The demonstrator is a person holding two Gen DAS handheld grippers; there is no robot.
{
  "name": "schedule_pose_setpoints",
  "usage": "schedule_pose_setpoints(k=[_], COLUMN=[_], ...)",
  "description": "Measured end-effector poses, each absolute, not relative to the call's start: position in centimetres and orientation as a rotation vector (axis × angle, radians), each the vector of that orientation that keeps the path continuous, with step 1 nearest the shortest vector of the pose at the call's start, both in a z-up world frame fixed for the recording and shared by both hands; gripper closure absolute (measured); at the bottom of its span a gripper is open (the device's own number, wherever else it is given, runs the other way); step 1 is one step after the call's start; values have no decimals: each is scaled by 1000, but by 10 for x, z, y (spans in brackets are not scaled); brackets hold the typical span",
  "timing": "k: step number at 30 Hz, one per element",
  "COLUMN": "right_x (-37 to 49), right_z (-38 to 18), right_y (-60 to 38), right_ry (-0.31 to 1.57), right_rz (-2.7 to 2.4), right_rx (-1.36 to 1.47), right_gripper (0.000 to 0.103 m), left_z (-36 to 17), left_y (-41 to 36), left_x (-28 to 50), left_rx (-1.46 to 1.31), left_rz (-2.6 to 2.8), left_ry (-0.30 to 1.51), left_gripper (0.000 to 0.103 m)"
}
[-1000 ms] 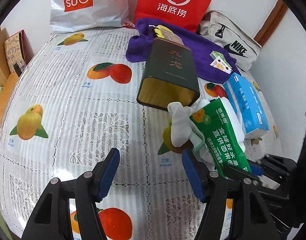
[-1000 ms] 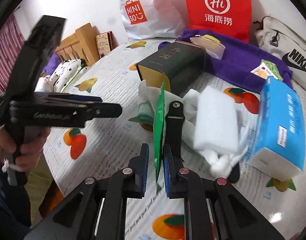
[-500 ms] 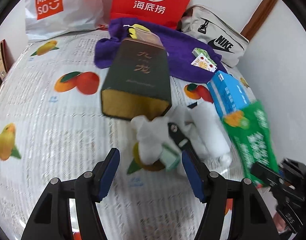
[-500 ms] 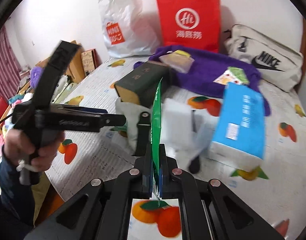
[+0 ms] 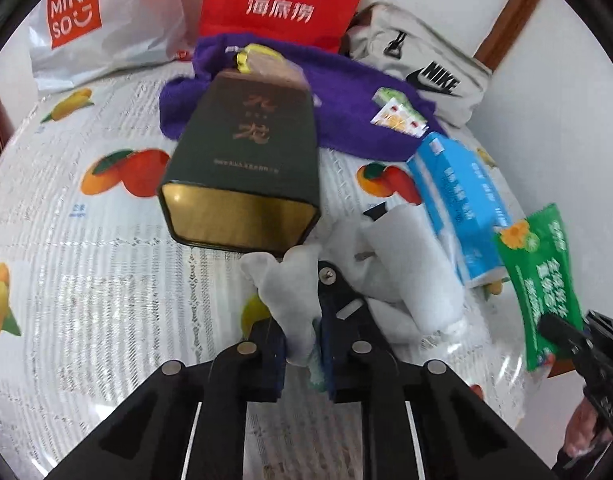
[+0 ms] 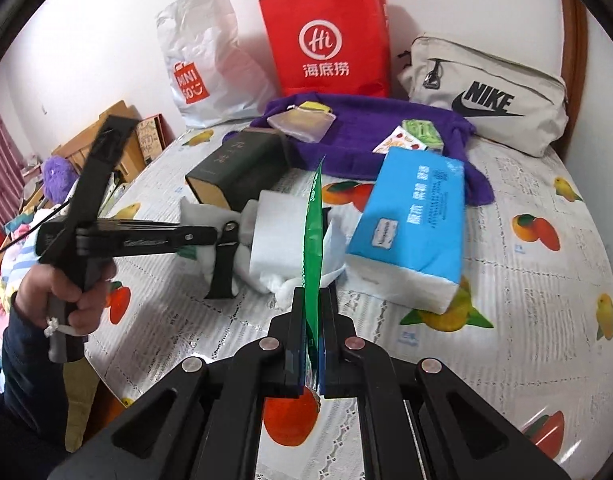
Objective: Organize soft objects
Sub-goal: 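Grasp the green wrapper with the right tool while the left reaches toward the white cloths, then lift the white glove with the left tool while the right holds the green wrapper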
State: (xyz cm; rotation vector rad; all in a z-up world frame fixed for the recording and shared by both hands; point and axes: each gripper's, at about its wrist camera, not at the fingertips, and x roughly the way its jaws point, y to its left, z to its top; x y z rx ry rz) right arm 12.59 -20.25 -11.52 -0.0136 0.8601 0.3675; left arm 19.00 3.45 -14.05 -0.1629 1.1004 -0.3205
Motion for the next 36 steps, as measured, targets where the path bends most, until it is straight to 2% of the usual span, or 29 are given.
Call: schedule_pose_setpoints(k=[7, 15, 36], right_x=[120, 117, 161], right_z=[-104, -94, -53], right_y=[-208, -210, -224], right_ry=[837, 821, 782], right_rz=[345, 319, 234], right_rx=[-2, 19, 33], right_gripper=[99, 99, 99], left_z=[-88, -53, -17], left_y=[45, 55, 61], left_x=[166, 161, 186], left_rx=[-145, -149, -183], left_rz=[-308, -282, -275], left_ry=[984, 925, 877], left_gripper=[90, 90, 90])
